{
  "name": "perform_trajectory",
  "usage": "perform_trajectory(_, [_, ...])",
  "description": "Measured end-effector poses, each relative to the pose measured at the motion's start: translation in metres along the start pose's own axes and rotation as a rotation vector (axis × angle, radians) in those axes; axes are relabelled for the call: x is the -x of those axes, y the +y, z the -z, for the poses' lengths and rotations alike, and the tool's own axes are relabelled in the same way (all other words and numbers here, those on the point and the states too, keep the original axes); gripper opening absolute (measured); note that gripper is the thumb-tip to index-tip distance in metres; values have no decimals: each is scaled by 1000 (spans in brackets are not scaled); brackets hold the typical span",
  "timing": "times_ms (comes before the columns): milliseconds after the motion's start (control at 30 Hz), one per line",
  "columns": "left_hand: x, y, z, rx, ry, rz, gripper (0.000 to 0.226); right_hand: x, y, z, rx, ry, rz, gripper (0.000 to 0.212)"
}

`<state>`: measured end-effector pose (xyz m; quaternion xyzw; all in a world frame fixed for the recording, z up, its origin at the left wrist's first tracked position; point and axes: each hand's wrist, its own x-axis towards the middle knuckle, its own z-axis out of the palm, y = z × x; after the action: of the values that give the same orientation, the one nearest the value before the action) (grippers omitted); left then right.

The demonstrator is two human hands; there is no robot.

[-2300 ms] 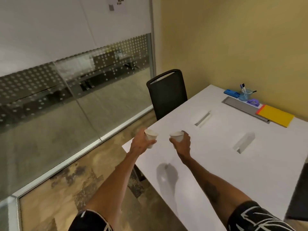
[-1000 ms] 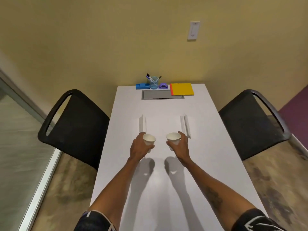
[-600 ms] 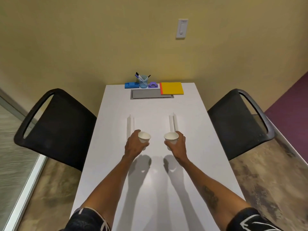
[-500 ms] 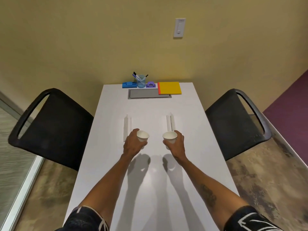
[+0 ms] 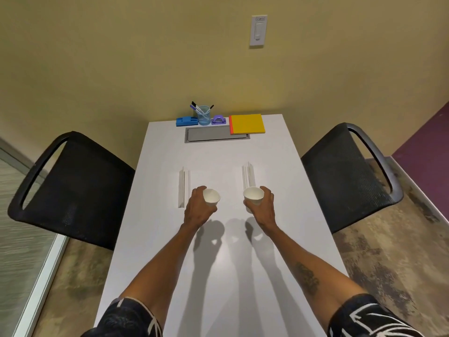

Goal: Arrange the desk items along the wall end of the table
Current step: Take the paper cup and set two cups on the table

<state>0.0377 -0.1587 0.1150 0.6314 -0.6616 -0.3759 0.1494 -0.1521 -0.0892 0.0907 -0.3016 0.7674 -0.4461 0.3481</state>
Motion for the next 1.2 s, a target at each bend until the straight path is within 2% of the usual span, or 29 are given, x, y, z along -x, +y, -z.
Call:
perform_trajectory(267, [-22,-11,-6,-48,-74,-7,76,-11,23,-7,198,87,-96,68])
perform_trajectory(400, [-32,-21,-21,-105,-106,-12,74,-18,42,-9,186,94,-135,69])
perform_trajectory(867, [-65,-35,-55,-124,-208,41,74,-53,62,-23,261,-14,-128,72])
perform_trajectory(1200, [-74,-51,-59,-138,-217,46,76,-68,69,-32,361,-46,-117,69])
